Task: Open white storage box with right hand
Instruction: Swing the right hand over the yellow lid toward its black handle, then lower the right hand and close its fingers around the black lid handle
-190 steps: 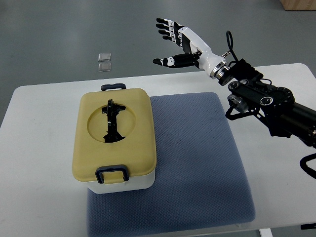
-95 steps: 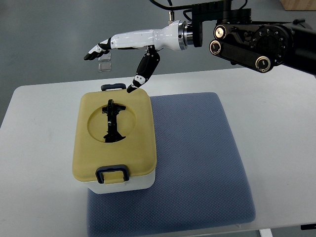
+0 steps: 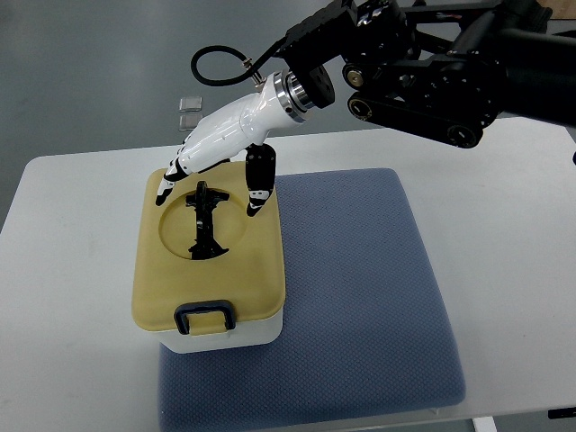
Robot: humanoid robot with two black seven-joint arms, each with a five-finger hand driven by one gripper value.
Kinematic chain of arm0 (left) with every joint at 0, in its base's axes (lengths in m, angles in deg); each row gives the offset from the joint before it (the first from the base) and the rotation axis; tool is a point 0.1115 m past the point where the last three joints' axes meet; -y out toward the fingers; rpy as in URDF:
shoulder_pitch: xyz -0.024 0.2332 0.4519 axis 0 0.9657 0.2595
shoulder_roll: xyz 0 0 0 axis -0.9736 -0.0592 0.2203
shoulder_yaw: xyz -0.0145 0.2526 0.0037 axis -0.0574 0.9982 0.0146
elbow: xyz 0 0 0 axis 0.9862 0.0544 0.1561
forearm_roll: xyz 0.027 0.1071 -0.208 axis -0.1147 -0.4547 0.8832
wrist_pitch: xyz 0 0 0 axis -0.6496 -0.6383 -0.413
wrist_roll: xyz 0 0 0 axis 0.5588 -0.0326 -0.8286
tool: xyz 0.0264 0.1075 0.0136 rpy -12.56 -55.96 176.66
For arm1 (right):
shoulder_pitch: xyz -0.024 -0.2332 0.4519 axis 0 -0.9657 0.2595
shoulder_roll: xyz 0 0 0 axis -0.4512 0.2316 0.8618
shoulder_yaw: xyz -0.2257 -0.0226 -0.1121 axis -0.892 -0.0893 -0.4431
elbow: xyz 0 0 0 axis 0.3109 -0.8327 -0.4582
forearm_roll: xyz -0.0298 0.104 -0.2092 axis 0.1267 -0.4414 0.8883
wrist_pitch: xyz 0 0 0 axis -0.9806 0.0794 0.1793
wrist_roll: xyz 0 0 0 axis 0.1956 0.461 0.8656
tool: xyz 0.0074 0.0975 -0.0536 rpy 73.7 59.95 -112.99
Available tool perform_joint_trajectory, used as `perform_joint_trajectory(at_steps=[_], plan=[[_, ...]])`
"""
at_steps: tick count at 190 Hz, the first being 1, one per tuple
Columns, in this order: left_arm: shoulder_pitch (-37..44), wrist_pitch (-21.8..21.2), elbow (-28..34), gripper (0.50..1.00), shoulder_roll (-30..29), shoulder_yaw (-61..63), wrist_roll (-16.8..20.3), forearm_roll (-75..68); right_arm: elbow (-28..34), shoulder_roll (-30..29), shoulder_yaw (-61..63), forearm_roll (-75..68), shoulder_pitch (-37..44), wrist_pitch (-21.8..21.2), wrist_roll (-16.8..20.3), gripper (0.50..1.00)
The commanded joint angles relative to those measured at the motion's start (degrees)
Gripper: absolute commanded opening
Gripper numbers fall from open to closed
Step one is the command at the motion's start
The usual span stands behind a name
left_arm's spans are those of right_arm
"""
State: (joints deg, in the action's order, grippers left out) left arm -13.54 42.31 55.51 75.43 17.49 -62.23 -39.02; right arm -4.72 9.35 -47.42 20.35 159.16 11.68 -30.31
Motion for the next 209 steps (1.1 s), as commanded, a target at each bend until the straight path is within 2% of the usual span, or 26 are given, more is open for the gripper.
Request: perform_joint_trajectory(at_steps=[1,35,51,61,131,152,161,173,180,188,209], plan=[[0.0,0.01,0.04,1.0,0.0,0.0,0.01,0.0,1.72,0.47,0.27,0.18,0.96,0.15,0.0,0.913],[0.0,0.01,-0.05,1.0,0.0,0.0,0.01,0.0,4.45,0.2,0.71,0.27,0.44,1.11,0.0,0.891],[0.0,0.01,0.04,1.0,0.0,0.0,0.01,0.0,3.57,-0.15,0.36,0.27,-0.62,4.8,0.0,0.891],[0.0,0.01,0.04,1.0,0.0,0.0,0.01,0.0,3.39,-0.15,0.09,0.27,-0.8,5.5,0.0,0.891],[0.0,0.01,0.04,1.0,0.0,0.0,0.01,0.0,3.31,-0.24,0.09,1.24,-3.08,5.51,0.11,0.827],[0.0,0.01,-0.05,1.0,0.0,0.0,0.01,0.0,3.13,-0.24,0.0,1.5,-3.34,5.68,0.37,0.782],[0.0,0.01,-0.05,1.0,0.0,0.0,0.01,0.0,2.78,-0.24,0.0,1.5,-3.43,5.51,0.46,0.729],[0.0,0.01,-0.05,1.0,0.0,0.0,0.01,0.0,2.43,-0.24,0.0,1.5,-3.52,5.51,0.46,0.707],[0.0,0.01,-0.05,1.0,0.0,0.0,0.01,0.0,2.34,-0.24,0.0,1.5,-3.52,5.51,0.46,0.676],[0.0,0.01,-0.05,1.0,0.0,0.0,0.01,0.0,2.25,-0.24,0.0,1.5,-3.52,5.59,0.46,0.66],[0.0,0.01,0.04,1.0,0.0,0.0,0.01,0.0,1.99,-0.24,0.0,1.5,-3.61,5.77,1.51,0.658]])
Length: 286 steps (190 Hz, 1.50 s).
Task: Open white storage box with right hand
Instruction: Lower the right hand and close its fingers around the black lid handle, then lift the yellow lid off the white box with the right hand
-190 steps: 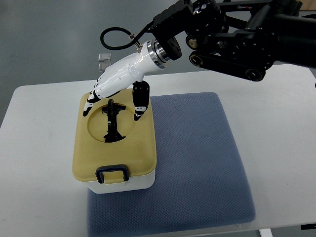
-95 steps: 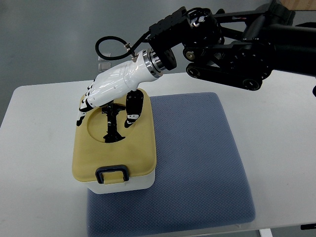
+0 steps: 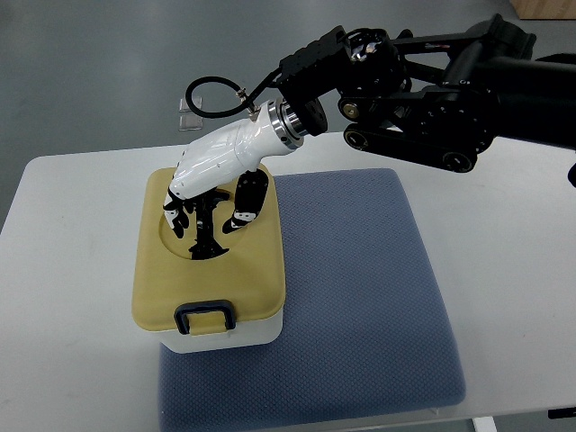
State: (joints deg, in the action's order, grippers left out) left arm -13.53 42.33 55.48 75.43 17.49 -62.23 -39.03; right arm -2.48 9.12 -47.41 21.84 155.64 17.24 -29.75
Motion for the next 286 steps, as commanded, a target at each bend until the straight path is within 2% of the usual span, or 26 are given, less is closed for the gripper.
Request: perform_joint_trajectory(at_steps=[1,20,50,75,94,223,248,286], plan=[[-0.01,-0.02,0.07,1.0,0.0,0.0,0.0,0.0,-0.25,0.0,0.0,0.0,-0.09,0.21,0.95,0.658],[-0.01,-0.02,0.07,1.0,0.0,0.0,0.0,0.0,-0.34,0.0,0.0,0.0,-0.09,0.21,1.39,0.646],[-0.01,-0.02,-0.02,1.0,0.0,0.0,0.0,0.0,-0.34,0.0,0.09,-0.08,0.0,-0.14,1.3,0.562],[-0.01,-0.02,-0.02,1.0,0.0,0.0,0.0,0.0,-0.34,0.0,0.09,-0.08,0.0,-0.23,1.04,0.539],[-0.01,-0.02,0.07,1.0,0.0,0.0,0.0,0.0,-0.25,-0.09,0.09,-0.17,0.08,-0.23,0.95,0.5],[-0.01,-0.02,-0.02,1.0,0.0,0.0,0.0,0.0,-0.34,-0.26,3.78,-1.84,2.19,-0.84,0.69,0.5],[-0.01,-0.02,-0.02,1.0,0.0,0.0,0.0,0.0,-0.6,0.97,5.1,-1.93,2.9,-0.84,0.6,0.5],[-0.01,-0.02,0.07,1.0,0.0,0.0,0.0,0.0,-1.75,6.59,7.38,-1.93,1.75,-0.4,0.69,0.5]])
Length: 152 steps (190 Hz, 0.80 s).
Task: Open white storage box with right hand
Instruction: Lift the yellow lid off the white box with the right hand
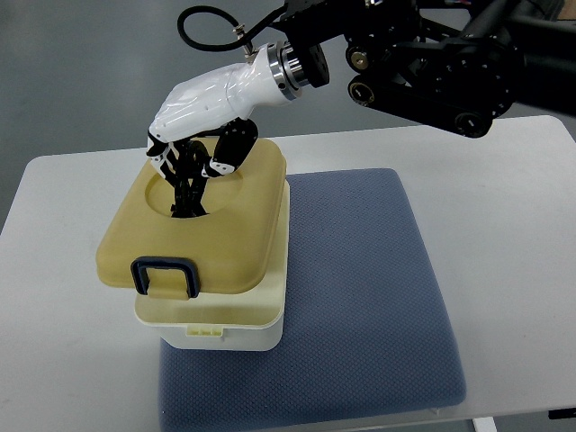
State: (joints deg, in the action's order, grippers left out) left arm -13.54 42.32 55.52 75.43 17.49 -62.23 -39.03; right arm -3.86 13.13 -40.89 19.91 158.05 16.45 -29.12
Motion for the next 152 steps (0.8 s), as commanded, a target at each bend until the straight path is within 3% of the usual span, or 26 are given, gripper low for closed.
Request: perform_joint_trajectory(at_steps=[1,66,152], plan=[[0.0,-0.01,-0.05,1.0,0.0,0.0,0.0,0.0,-0.46,2.92,0.86,0.0,-0.83,0.47,0.06,0.5],[0.0,-0.01,0.03,1.0,0.0,0.0,0.0,0.0,-4.06,13.21,2.88,0.09,-8.74,2.67,0.24,0.5],[0.0,-0.01,-0.06,1.0,0.0,0.0,0.0,0.0,-7.84,22.7,2.97,-0.18,-20.96,11.9,-0.02,0.5]])
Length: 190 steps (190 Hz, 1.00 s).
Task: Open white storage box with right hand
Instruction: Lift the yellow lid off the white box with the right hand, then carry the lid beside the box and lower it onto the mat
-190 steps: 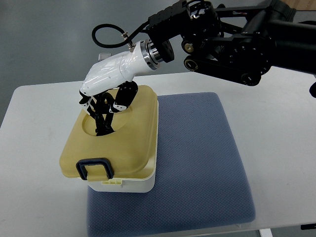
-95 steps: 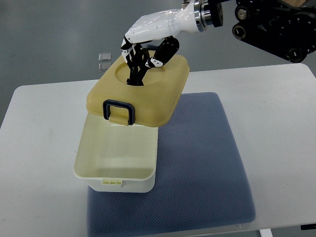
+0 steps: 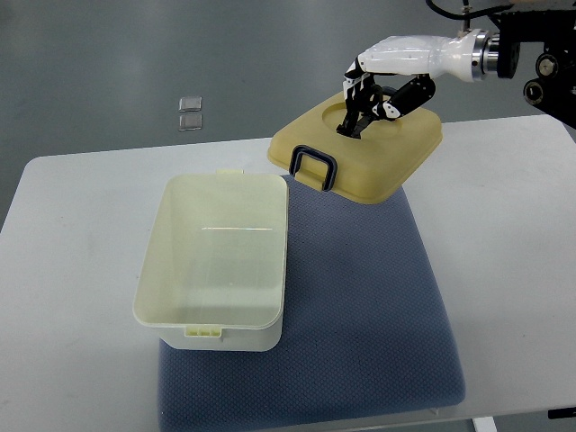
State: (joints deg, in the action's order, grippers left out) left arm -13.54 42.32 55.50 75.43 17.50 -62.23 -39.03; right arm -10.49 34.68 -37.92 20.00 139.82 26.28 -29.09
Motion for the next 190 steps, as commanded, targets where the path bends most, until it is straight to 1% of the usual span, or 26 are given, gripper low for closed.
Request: perform_joint_trajectory(at_steps=[1,23,57,87,119,141,190], plan=[[0.0,-0.01,-0.04,1.0,0.0,0.0,0.0,0.0,-1.3,1.25,0.0,-0.35,-2.99,2.33,-0.06,0.5],[0.0,-0.01,-0.04,1.0,0.0,0.0,0.0,0.0,-2.7,1.86,-0.09,-4.22,-5.8,3.74,-1.2,0.5],[0.0,-0.01,0.05,1.0,0.0,0.0,0.0,0.0,-4.02,1.86,-0.18,-5.19,-9.67,5.67,-1.22,0.5],[0.0,-0.01,-0.04,1.0,0.0,0.0,0.0,0.0,-4.02,1.16,-0.62,-5.1,-11.43,7.26,-1.22,0.5],[0.0,-0.01,-0.04,1.0,0.0,0.0,0.0,0.0,-3.76,0.46,-0.7,-5.01,-12.66,7.26,-1.22,0.5],[0.0,-0.01,0.05,1.0,0.0,0.0,0.0,0.0,-3.58,-1.83,-0.88,-4.39,-13.36,7.26,-1.22,0.5],[0.0,-0.01,0.05,1.0,0.0,0.0,0.0,0.0,-2.97,-4.38,-1.14,-4.13,-14.59,7.26,-1.22,0.5]])
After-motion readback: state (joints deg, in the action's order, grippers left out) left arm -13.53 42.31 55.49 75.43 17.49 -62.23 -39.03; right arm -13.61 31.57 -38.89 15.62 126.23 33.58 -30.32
